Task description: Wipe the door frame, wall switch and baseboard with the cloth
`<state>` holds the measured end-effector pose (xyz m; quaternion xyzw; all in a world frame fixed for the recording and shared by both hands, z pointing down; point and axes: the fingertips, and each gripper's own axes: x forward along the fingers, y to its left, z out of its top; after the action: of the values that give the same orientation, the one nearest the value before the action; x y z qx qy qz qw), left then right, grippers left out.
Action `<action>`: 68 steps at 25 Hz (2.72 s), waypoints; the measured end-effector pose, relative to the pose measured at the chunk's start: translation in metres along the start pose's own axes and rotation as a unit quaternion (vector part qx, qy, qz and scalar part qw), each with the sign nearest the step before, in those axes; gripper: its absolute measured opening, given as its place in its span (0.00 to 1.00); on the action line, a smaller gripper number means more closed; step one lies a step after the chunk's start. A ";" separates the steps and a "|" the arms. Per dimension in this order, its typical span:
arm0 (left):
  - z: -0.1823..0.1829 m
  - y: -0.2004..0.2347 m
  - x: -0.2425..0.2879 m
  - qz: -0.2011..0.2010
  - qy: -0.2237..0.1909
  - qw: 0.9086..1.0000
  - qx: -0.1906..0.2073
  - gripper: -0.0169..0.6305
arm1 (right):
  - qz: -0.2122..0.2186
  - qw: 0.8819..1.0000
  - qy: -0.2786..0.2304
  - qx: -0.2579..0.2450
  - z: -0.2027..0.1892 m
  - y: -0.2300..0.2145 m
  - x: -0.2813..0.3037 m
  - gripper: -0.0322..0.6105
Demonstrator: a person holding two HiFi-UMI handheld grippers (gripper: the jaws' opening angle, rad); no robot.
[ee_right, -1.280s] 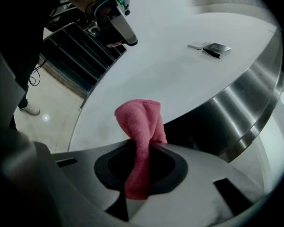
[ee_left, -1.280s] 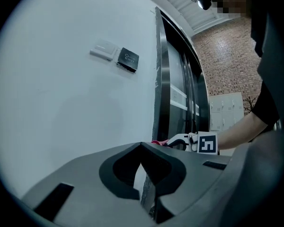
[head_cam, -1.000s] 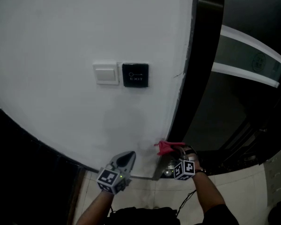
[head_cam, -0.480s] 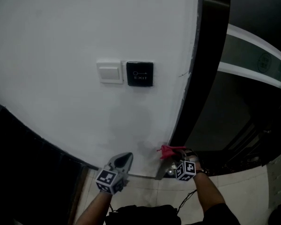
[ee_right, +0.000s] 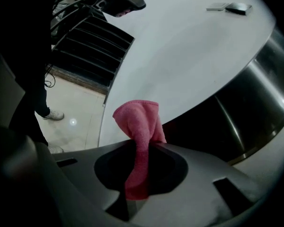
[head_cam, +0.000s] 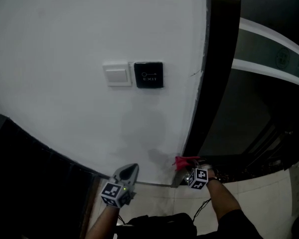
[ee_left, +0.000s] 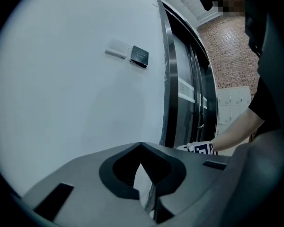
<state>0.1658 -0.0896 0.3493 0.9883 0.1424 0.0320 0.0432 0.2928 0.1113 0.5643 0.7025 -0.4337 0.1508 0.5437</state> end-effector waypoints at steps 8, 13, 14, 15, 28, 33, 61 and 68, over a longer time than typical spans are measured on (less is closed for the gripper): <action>-0.004 0.004 -0.015 0.013 0.001 1.000 -0.001 0.03 | 0.010 1.000 -0.003 0.020 0.003 0.009 -0.005 0.14; -0.003 -0.001 -0.020 0.009 -0.007 1.000 -0.009 0.03 | -0.008 0.998 -0.057 0.021 0.034 -0.003 -0.038 0.14; -0.005 -0.002 -0.020 0.006 -0.006 1.000 -0.011 0.03 | -0.020 0.997 -0.072 0.021 0.044 -0.012 -0.049 0.14; -0.007 -0.004 -0.020 0.002 -0.005 1.000 -0.014 0.03 | -0.036 0.995 -0.088 0.020 0.053 -0.023 -0.063 0.14; 0.003 -0.042 0.003 -0.079 -0.032 0.996 -0.027 0.03 | -0.329 0.924 -0.152 -0.122 0.151 -0.209 -0.280 0.14; 0.019 -0.044 0.000 -0.085 -0.049 0.995 -0.026 0.03 | -0.421 0.881 -0.159 -0.147 0.181 -0.268 -0.348 0.14; 0.040 -0.024 0.006 -0.046 -0.051 0.998 -0.006 0.03 | -0.382 0.909 -0.152 -0.072 0.133 -0.262 -0.274 0.14; 0.042 -0.025 0.007 -0.036 -0.056 0.998 -0.002 0.03 | -0.360 0.919 -0.149 -0.056 0.123 -0.248 -0.255 0.14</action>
<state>0.1688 -0.0671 0.3059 0.9827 0.1753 -0.0246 0.0539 0.3054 0.1228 0.1885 0.7939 -0.2350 -0.1867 0.5288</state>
